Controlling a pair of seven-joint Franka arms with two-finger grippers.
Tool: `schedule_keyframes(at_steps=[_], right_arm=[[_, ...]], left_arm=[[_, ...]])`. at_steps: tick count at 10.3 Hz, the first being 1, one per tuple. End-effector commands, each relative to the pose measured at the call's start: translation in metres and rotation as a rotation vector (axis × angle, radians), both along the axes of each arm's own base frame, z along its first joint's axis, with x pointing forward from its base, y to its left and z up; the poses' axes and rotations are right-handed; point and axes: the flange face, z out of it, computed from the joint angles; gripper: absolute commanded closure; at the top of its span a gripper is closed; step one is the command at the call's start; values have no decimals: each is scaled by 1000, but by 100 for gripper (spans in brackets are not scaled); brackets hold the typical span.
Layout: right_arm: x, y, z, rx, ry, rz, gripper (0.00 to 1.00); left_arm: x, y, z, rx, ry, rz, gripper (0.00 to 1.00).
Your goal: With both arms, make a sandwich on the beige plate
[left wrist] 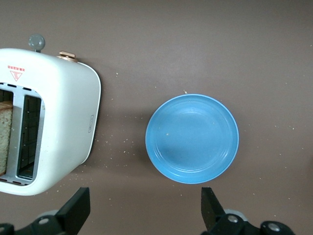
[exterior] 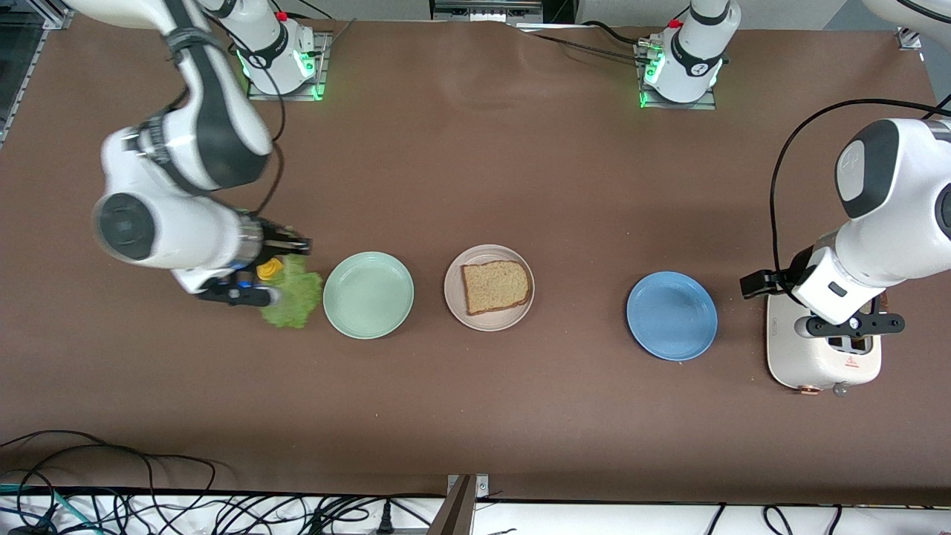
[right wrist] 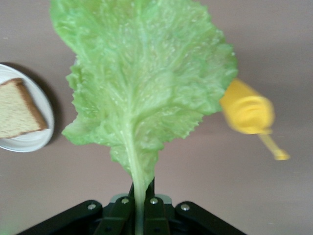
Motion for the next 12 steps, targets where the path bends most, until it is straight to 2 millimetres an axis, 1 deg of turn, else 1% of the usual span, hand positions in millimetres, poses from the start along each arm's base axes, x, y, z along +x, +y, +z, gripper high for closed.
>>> schedule_keyframes(at_steps=[1, 4, 5, 6, 7, 9, 10, 11, 12], right_arm=[[3, 26, -12, -2, -1, -51, 100], [4, 29, -17, 2, 0, -55, 100], [4, 41, -28, 4, -9, -46, 100], [2, 57, -32, 9, -31, -67, 100], [-3, 81, -41, 3, -44, -110, 100], [-16, 141, -72, 8, -99, -261, 100], [-17, 163, -84, 35, -138, -349, 100], [-15, 177, -100, 70, -178, -440, 100], [-17, 197, -109, 118, -205, -516, 100]], left_arm=[[3, 0, 3, -16, 8, -7, 0], [3, 1, 3, -16, 8, -6, 0], [2, 1, 4, -16, 7, -6, 0], [2, 1, 4, -16, 7, -6, 0], [2, 1, 4, -16, 7, -6, 0], [3, 1, 3, -16, 8, -6, 0], [2, 1, 4, -16, 7, -6, 0], [2, 1, 4, -16, 7, -6, 0], [2, 1, 4, -16, 7, -6, 0]])
